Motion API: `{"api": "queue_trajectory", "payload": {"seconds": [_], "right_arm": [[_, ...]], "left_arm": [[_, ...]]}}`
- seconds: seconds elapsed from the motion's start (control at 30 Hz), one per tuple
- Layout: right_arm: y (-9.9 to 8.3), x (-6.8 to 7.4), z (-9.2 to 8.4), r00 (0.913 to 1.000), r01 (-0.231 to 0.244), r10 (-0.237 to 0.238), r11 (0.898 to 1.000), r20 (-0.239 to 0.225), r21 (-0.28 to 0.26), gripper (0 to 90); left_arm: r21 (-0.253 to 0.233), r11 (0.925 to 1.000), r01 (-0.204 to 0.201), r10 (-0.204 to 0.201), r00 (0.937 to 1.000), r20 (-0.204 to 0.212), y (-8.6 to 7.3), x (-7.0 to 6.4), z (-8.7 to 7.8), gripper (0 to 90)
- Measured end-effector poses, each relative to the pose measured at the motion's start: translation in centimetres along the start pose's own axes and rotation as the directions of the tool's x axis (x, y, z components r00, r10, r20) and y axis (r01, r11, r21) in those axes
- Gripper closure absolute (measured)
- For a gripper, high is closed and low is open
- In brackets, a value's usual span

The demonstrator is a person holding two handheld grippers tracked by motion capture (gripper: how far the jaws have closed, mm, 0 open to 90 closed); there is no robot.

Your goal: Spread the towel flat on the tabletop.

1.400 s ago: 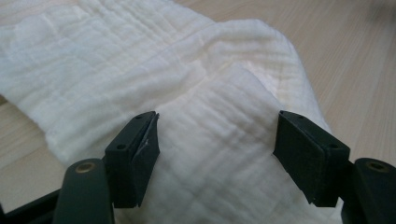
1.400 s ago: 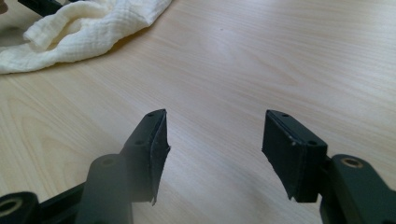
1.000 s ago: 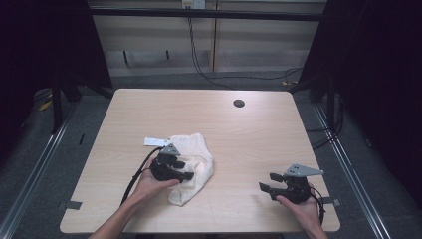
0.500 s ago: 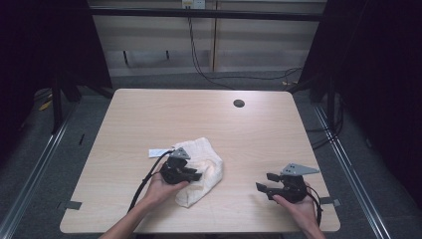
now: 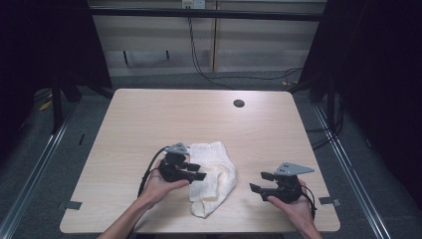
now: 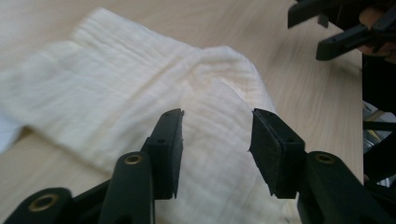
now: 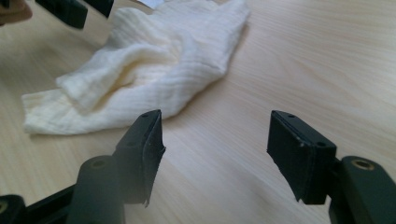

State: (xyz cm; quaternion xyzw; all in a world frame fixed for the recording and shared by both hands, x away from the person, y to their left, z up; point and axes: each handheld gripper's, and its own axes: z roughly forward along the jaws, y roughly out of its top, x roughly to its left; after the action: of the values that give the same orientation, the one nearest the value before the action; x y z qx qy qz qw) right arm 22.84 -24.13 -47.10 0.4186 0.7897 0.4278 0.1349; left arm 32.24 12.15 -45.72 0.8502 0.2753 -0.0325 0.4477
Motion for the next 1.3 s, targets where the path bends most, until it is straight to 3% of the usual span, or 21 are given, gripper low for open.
{"api": "queue_trajectory", "payload": {"seconds": [0.03, 0.07, 0.13, 0.17, 0.2, 0.23, 0.33, 0.37, 0.4, 0.43, 0.47, 0.5, 0.67, 0.83, 1.1, 1.17, 1.3], "right_arm": [[0.4, 0.5, 0.0, 0.9995, 0.022, -0.022, 1.0, 0.021, -0.002, 35.5], [0.8, 1.1, 0.0, 0.9995, 0.031, -0.031, 0.999, 0.006, -0.013, 36.2], [2.3, 2.7, 1.0, 0.9957, 0.073, -0.074, 0.997, -0.056, -0.012, 39.2], [2.3, 2.7, 1.0, 0.9957, 0.073, -0.074, 0.997, -0.056, -0.012, 39.2], [3.3, 4.0, 2.2, 0.9895, 0.097, -0.097, 0.995, -0.107, -0.004, 43.0], [3.3, 4.0, 2.2, 0.9895, 0.097, -0.097, 0.995, -0.107, -0.004, 43.0], [4.4, 5.7, 4.4, 0.9777, 0.116, -0.115, 0.993, -0.175, -0.008, 47.8], [4.8, 6.2, 5.2, 0.9725, 0.125, -0.123, 0.992, -0.198, -0.002, 49.3], [5.7, 7.2, 6.5, 0.9576, 0.139, -0.131, 0.99, -0.256, 0.011, 52.7], [5.7, 7.2, 6.5, 0.9576, 0.139, -0.131, 0.99, -0.256, 0.011, 52.7], [6.3, 8.4, 7.7, 0.9413, 0.166, -0.15, 0.986, -0.302, 0.026, 55.1], [6.4, 8.8, 8.2, 0.9344, 0.175, -0.156, 0.984, -0.32, 0.031, 56.2], [6.0, 10.5, 11.2, 0.919, 0.227, -0.181, 0.969, -0.35, 0.094, 60.1], [5.3, 10.9, 12.5, 0.9124, 0.233, -0.173, 0.965, -0.371, 0.122, 65.1], [4.8, 11.2, 13.5, 0.9053, 0.272, -0.203, 0.952, -0.373, 0.143, 68.4], [4.6, 11.5, 13.6, 0.9007, 0.292, -0.22, 0.945, -0.375, 0.147, 67.8], [4.3, 11.8, 13.5, 0.8951, 0.311, -0.243, 0.941, -0.374, 0.132, 63.1]], "left_arm": [[-0.011, 0.9998, 0.014, -0.014, 0.9997, -0.019, -0.3, 0.5, -0.9, 46.5], [-0.018, 0.9995, 0.027, -0.028, 0.9993, -0.025, -0.8, 1.0, -1.8, 45.3], [-0.017, 0.9988, 0.046, -0.047, 0.9964, -0.071, -1.8, 2.1, -3.1, 43.8], [-0.018, 0.9981, 0.059, -0.061, 0.9943, -0.088, -2.3, 2.6, -3.6, 43.8], [-0.037, 0.9957, 0.084, -0.088, 0.9901, -0.11, -3.5, 3.3, -4.3, 43.1], [-0.037, 0.9957, 0.084, -0.088, 0.9901, -0.11, -3.5, 3.3, -4.3, 42.6], [-0.025, 0.9944, 0.102, -0.105, 0.9843, -0.142, -4.6, 3.7, -4.8, 39.0], [-0.033, 0.9932, 0.112, -0.115, 0.9835, -0.14, -4.6, 3.8, -5.1, 37.3], [-0.064, 0.9908, 0.119, -0.127, 0.9818, -0.141, -4.7, 4.0, -5.6, 37.2], [-0.064, 0.9908, 0.119, -0.127, 0.9818, -0.141, -4.7, 4.0, -5.6, 37.2], [-0.082, 0.9892, 0.122, -0.132, 0.9809, -0.143, -4.7, 4.0, -5.9, 37.2], [-0.082, 0.9892, 0.122, -0.132, 0.9809, -0.143, -4.7, 4.0, -5.9, 37.2], [-0.06, 0.9909, 0.121, -0.128, 0.9806, -0.148, -5.0, 4.1, -5.4, 37.2], [-0.032, 0.9933, 0.111, -0.115, 0.9826, -0.146, -5.1, 4.2, -4.7, 37.2], [-0.013, 0.9948, 0.101, -0.102, 0.9834, -0.15, -5.3, 4.2, -4.5, 37.2], [-0.014, 0.9945, 0.104, -0.105, 0.9828, -0.152, -5.4, 4.2, -4.6, 37.2], [-0.016, 0.9939, 0.109, -0.11, 0.9813, -0.158, -5.5, 4.4, -4.8, 37.1]]}}
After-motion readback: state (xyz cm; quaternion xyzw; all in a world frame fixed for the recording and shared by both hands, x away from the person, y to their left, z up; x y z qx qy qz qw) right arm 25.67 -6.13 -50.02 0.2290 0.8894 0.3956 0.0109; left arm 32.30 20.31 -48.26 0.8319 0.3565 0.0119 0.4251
